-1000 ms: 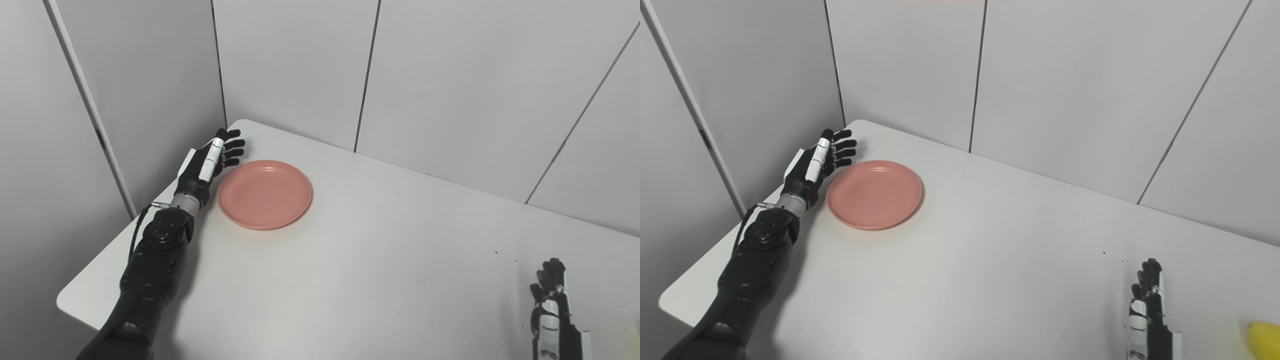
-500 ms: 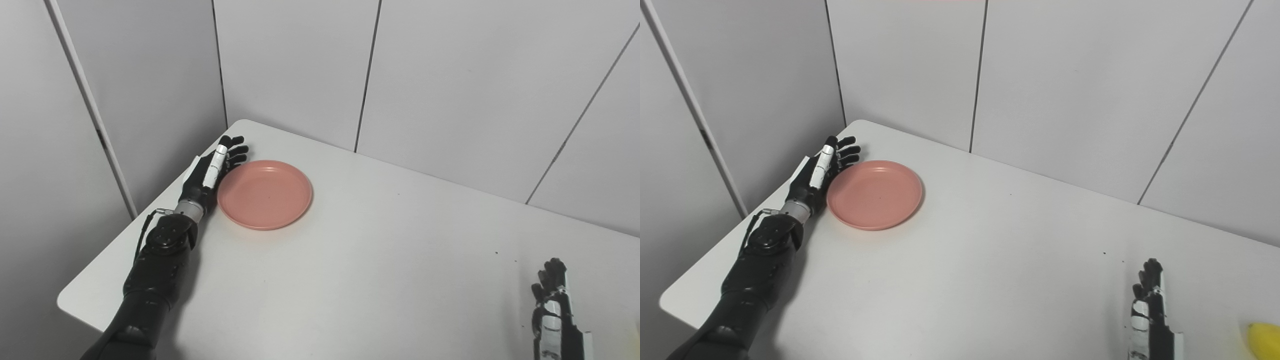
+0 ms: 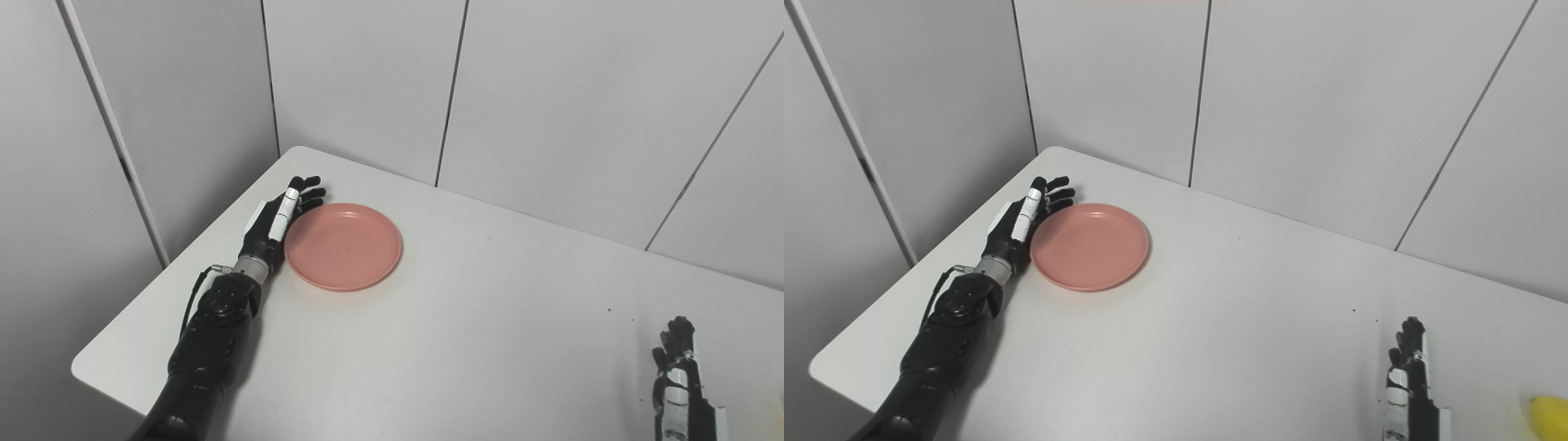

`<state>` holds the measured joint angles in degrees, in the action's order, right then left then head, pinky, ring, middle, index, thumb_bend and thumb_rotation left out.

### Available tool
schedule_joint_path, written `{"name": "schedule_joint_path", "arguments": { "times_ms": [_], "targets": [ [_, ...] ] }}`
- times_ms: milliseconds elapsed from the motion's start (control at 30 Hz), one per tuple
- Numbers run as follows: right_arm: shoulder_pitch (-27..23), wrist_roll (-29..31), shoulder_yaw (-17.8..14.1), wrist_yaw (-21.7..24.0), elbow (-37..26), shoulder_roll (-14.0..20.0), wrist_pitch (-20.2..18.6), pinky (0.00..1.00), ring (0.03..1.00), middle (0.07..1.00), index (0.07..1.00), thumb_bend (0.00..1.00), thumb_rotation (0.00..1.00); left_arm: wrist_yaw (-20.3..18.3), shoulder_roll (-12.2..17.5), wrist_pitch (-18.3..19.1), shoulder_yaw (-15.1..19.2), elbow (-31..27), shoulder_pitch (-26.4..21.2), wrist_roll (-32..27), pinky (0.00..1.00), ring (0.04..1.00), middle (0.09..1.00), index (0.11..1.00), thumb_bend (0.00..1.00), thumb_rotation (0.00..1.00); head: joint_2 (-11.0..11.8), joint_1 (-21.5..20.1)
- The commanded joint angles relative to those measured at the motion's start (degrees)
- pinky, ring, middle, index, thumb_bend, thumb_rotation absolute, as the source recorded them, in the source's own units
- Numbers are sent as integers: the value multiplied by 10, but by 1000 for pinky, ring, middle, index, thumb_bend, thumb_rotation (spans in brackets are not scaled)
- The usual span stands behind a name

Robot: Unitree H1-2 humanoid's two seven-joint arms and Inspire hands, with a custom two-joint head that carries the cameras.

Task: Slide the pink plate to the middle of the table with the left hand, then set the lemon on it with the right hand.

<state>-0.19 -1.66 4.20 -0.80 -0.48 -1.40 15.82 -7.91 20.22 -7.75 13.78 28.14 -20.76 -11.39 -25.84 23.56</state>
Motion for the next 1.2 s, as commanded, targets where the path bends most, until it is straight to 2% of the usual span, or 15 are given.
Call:
{"name": "schedule_joint_path", "arguments": {
  "times_ms": [0,233,400,567,767,933,1167],
  "targets": [
    [42,-1,-4,2,57,6,11,1000,1000,991,974,619,1000,-3,6,7,-3,-26,-8,-2,862,835,825,813,756,1000,-1,-1],
    [40,-4,-3,-2,57,2,14,1000,1000,991,973,618,1000,-12,-7,-13,-18,-36,3,2,871,853,841,834,765,1000,-4,-18],
    [42,-4,-2,-2,50,-1,12,1000,1000,987,977,618,995,-7,-24,10,-25,-61,15,0,884,859,847,842,782,1000,-10,-30],
    [44,-6,1,-2,41,-4,15,1000,1000,986,972,615,980,-6,-47,8,-32,-77,28,-4,887,874,860,854,739,1000,-16,-46],
    [50,-11,5,-1,27,-9,14,1000,1000,985,975,618,973,-6,-69,20,-48,-101,46,2,879,875,866,854,756,1000,-30,-72],
    [52,-25,9,-7,21,-16,18,1000,1000,980,977,583,976,-11,-83,31,-59,-117,52,-3,886,880,875,866,758,1000,-40,-93],
    [49,-41,10,-13,6,-27,-5,1000,1000,980,973,618,972,-7,-104,37,-67,-125,52,-6,888,878,874,866,758,1000,-53,-135]
  ]
}}
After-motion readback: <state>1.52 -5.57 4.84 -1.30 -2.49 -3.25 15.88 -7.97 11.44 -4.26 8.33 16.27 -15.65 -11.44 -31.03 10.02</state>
